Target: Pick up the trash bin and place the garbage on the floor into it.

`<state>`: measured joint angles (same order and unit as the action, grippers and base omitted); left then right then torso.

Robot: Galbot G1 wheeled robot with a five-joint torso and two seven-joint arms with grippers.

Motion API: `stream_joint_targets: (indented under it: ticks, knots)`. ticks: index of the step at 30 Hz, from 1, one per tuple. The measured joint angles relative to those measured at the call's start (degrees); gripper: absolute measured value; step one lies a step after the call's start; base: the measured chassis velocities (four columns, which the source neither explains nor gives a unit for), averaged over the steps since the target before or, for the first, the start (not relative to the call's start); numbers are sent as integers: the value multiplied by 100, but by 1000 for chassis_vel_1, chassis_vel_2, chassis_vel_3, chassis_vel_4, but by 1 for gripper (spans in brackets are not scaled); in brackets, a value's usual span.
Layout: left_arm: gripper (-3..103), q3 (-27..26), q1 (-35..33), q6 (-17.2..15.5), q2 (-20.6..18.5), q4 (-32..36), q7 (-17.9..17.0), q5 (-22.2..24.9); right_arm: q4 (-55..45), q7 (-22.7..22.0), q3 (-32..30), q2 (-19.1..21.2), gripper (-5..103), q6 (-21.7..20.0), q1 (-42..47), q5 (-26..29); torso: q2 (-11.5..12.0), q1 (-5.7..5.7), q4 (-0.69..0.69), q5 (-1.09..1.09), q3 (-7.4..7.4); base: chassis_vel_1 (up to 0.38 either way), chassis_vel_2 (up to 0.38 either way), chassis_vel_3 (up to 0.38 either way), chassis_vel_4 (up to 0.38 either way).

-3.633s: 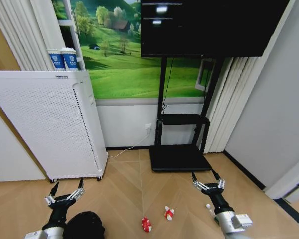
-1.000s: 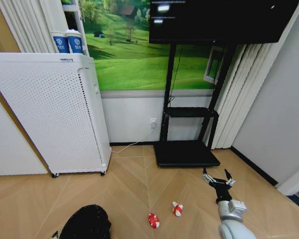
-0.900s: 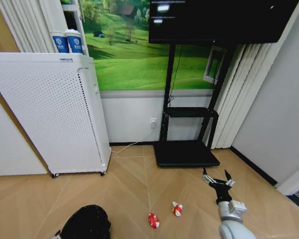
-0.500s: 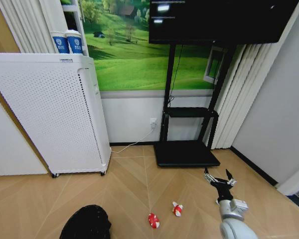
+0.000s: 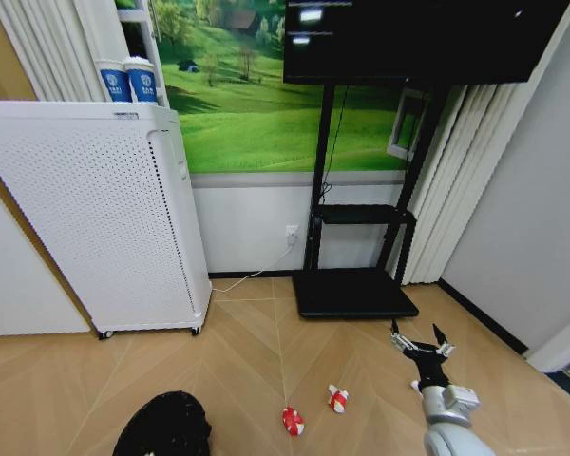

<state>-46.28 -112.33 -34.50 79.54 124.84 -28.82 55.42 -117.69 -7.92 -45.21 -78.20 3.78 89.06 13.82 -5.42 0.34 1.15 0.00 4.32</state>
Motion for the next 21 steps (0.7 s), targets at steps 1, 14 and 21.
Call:
stream_joint_targets:
  ticks: [1,14,21]
  knots:
    - [74,-1,-18,21,10,-9,35,-25,0,1,0,-3,100,12,4,0,0,0,0,1,0,0,0,0,0]
    - [30,-60,-125,262,111,-4,314,-115,85,-107,16,-16,100,145,-44,-1,-3,1,0,0,2,0,0,0,0]
    - [8,-256,-200,534,131,39,882,-353,184,-80,-44,13,100,364,-43,96,-4,1,1,-1,3,0,0,0,0]
